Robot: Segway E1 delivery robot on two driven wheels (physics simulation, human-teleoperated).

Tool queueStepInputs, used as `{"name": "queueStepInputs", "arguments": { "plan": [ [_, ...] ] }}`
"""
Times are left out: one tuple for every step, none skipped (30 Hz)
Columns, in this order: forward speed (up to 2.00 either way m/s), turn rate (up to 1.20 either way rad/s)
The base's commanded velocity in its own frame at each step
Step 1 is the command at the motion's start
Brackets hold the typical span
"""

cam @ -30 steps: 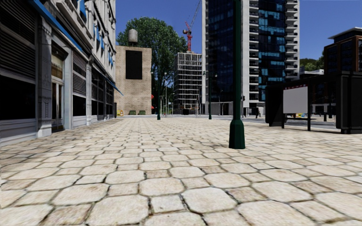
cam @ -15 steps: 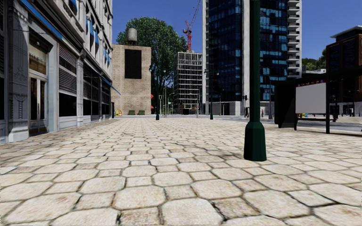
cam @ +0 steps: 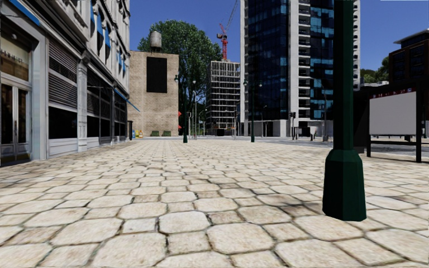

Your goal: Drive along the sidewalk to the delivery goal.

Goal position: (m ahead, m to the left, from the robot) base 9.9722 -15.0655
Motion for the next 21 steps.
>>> {"name": "queueStepInputs", "arguments": {
  "plan": [
    [2.00, 0.00],
    [2.00, 0.00],
    [2.00, 0.00],
    [2.00, 0.00],
    [2.00, 0.00],
    [2.00, 0.00],
    [2.00, 0.00],
    [2.00, 0.00],
    [2.00, 0.00],
    [2.00, 0.00],
    [2.00, 0.00],
    [2.00, 0.00],
    [2.00, 0.00],
    [2.00, 0.00],
    [2.00, 0.00],
    [2.00, 0.00],
    [2.00, 0.00],
    [2.00, 0.00],
    [2.00, 0.00],
    [2.00, 0.00],
    [2.00, 0.00]
  ]
}}
